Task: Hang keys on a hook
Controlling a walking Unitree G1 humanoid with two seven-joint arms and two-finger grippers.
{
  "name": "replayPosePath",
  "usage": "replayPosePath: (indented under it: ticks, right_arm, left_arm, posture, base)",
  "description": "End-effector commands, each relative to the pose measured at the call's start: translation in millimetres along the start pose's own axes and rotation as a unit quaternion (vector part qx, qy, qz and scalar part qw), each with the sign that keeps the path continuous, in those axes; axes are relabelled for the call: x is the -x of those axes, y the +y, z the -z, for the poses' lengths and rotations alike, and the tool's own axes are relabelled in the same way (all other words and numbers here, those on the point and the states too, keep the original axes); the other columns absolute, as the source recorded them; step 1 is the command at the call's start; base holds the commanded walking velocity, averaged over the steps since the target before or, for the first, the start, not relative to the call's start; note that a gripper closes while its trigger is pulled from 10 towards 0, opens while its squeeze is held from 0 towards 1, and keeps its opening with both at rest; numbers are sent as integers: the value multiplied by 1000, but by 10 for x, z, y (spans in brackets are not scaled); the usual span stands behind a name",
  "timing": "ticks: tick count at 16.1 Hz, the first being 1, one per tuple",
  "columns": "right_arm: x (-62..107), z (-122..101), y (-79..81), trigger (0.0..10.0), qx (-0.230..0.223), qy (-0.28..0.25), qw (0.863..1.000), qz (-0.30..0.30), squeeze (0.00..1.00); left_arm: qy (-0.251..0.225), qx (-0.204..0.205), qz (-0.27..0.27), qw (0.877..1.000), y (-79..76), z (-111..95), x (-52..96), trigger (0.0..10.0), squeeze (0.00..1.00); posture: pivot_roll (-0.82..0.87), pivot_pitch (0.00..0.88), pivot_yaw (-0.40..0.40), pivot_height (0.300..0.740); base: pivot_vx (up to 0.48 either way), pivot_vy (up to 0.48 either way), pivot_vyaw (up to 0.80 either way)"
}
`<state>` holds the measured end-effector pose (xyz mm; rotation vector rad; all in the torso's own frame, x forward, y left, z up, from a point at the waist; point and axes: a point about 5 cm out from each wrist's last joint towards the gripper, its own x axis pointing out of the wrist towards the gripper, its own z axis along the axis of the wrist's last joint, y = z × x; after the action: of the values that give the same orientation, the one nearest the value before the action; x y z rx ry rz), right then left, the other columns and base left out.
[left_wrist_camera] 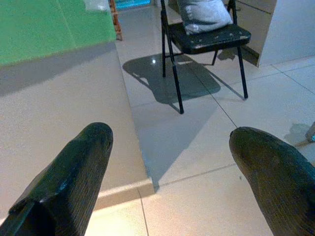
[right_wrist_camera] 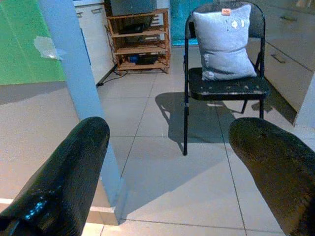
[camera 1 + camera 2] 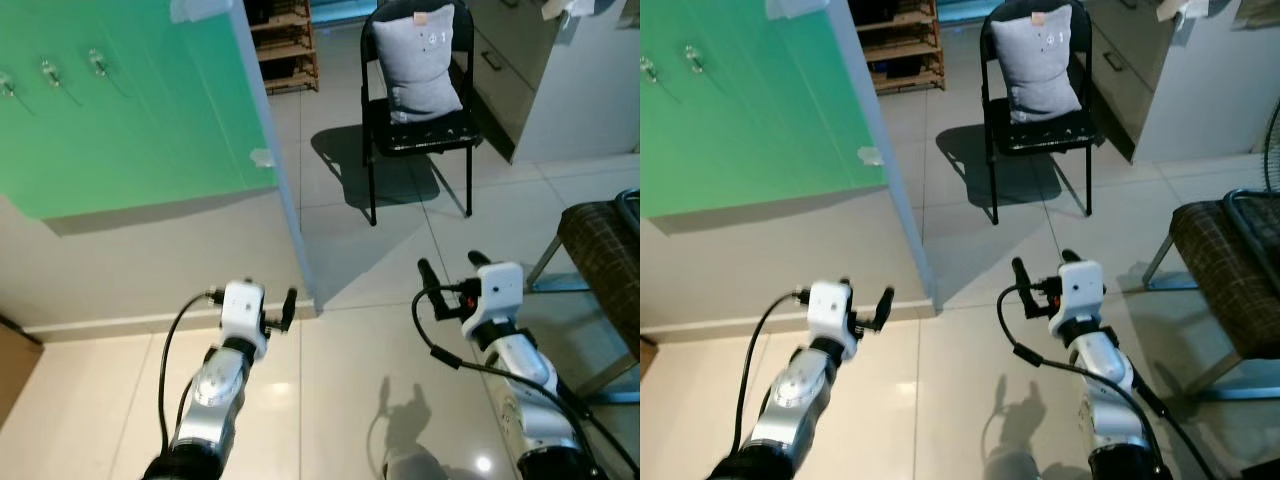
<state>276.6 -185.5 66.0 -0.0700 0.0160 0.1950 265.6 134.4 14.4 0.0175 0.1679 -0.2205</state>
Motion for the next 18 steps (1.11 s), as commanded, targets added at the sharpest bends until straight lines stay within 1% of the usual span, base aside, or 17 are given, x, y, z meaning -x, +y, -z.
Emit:
replayPosePath:
  ticks: [1,2,4,5,7,9,12,15,18]
  right_arm:
    - [-39,-6,17,10000,-5,5,1000,-12,0]
    - [-49,4,-2,10000,-4,10,1000,-13,0]
    - [-31,18,-8,10000,1,18,1000,-20,0]
    - [7,23,-46,10000,6,28,999,-25,0]
    - [41,71,-71,10000,0,39,999,-21,0]
    - [34,117,-4,10000,-16,40,999,-10,0]
    - [19,138,88,10000,-21,43,999,-16,0]
    - [-11,186,148,10000,-24,50,998,-19,0]
    - [-18,168,174,10000,-27,46,998,-20,0]
  left_arm:
    - [-2,-5,3,1000,-29,20,24,10000,0]
    - [-3,1,-3,1000,-47,30,25,10000,0]
    - [-8,-1,-19,1000,-14,-2,1,10000,0]
    - [-9,2,-39,999,35,-37,-29,10000,0]
    - [-7,-1,-48,999,68,-38,-16,10000,0]
    - [-6,-10,-37,999,57,-56,-19,10000,0]
    - [-16,-15,-36,999,73,-136,-80,10000,0]
    - [-8,-18,-35,999,69,-126,-101,10000,0]
    - [-16,-21,-33,999,75,-173,-115,10000,0]
  posture:
    - [-366,0,146,740]
    - [-356,0,130,740]
    - [-348,0,99,740]
    - [-344,0,80,740]
    - [-339,0,87,740]
    - [-337,0,98,740]
    - [-337,0,120,740]
    - [-335,0,127,740]
    - [-334,0,127,740]
  base:
    - [0,0,0]
    - [0,0,0]
    - [0,0,0]
    - [0,0,0]
    - [0,0,0]
    - [0,0,0]
    - [0,0,0]
    - [0,0,0]
    - [0,0,0]
